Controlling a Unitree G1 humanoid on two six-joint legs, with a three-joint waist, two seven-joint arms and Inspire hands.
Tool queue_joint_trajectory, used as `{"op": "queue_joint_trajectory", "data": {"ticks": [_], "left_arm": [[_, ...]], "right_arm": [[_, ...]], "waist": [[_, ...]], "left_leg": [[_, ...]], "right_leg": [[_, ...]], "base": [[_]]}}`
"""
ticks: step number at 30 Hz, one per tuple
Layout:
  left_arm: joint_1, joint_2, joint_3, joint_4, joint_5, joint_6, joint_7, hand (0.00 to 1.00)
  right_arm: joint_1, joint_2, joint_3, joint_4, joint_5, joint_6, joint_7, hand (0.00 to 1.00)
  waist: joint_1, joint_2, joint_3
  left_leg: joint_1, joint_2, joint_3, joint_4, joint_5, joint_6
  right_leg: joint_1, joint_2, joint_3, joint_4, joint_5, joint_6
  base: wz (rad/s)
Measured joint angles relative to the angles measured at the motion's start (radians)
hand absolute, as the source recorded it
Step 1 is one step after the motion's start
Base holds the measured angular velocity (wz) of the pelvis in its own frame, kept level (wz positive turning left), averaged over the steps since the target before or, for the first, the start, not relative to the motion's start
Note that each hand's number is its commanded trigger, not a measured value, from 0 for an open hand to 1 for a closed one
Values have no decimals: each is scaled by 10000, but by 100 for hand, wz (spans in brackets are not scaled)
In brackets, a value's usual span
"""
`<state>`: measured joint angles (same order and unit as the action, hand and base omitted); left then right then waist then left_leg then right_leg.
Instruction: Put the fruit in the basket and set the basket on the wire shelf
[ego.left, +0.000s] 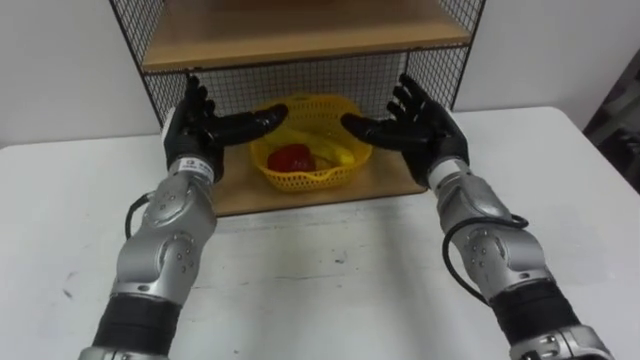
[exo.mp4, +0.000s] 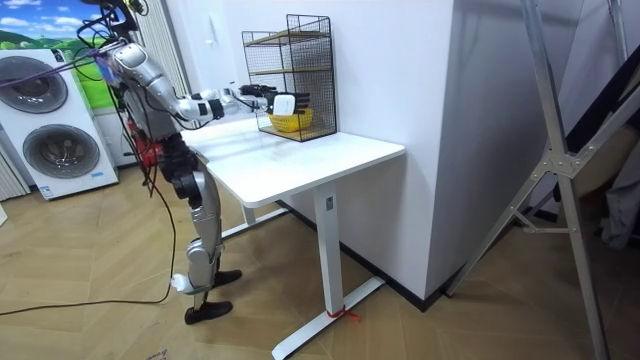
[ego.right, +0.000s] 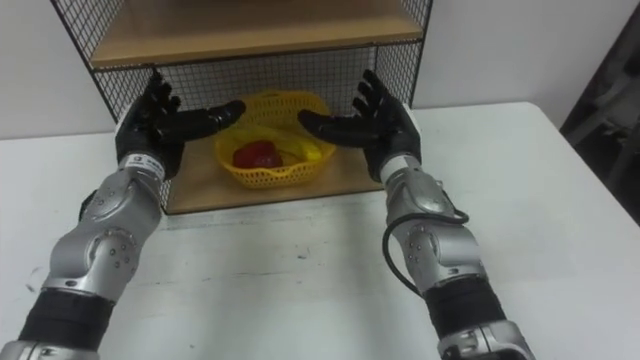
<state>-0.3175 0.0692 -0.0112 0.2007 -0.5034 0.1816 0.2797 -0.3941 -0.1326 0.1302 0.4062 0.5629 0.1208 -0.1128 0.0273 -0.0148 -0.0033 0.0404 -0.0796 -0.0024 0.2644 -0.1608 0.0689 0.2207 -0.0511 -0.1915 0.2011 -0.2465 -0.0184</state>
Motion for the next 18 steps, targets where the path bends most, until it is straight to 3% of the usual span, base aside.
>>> {"op": "queue_joint_trajectory", "data": {"ticks": [5, 10, 18], "left_arm": [[213, -2, -36, -524, 199, 3, 18, 0], [679, -7, -84, -1120, 765, -9, -62, 0], [1518, -16, -375, -1337, 1234, -169, -401, 0]], "right_arm": [[263, -289, -10, -689, -494, 3, -44, 0], [1155, -217, -5, -2153, -1391, 3, 381, 0], [2286, -163, -12, -2972, -1645, 3, 1126, 0]], "waist": [[-30, -35, -3], [-21, -147, -70], [-42, -240, -51]], "left_leg": [[21, -12, -22, -131, 111, -28], [118, 11, -21, -175, 130, -49], [37, -2, 28, -214, 139, -51]], "right_leg": [[7, 13, -22, 4, -1, 3], [24, 13, 21, 0, -1, 2], [-100, -1, 34, 13, -1, 1]], "base": [[0], [0], [-1]]}}
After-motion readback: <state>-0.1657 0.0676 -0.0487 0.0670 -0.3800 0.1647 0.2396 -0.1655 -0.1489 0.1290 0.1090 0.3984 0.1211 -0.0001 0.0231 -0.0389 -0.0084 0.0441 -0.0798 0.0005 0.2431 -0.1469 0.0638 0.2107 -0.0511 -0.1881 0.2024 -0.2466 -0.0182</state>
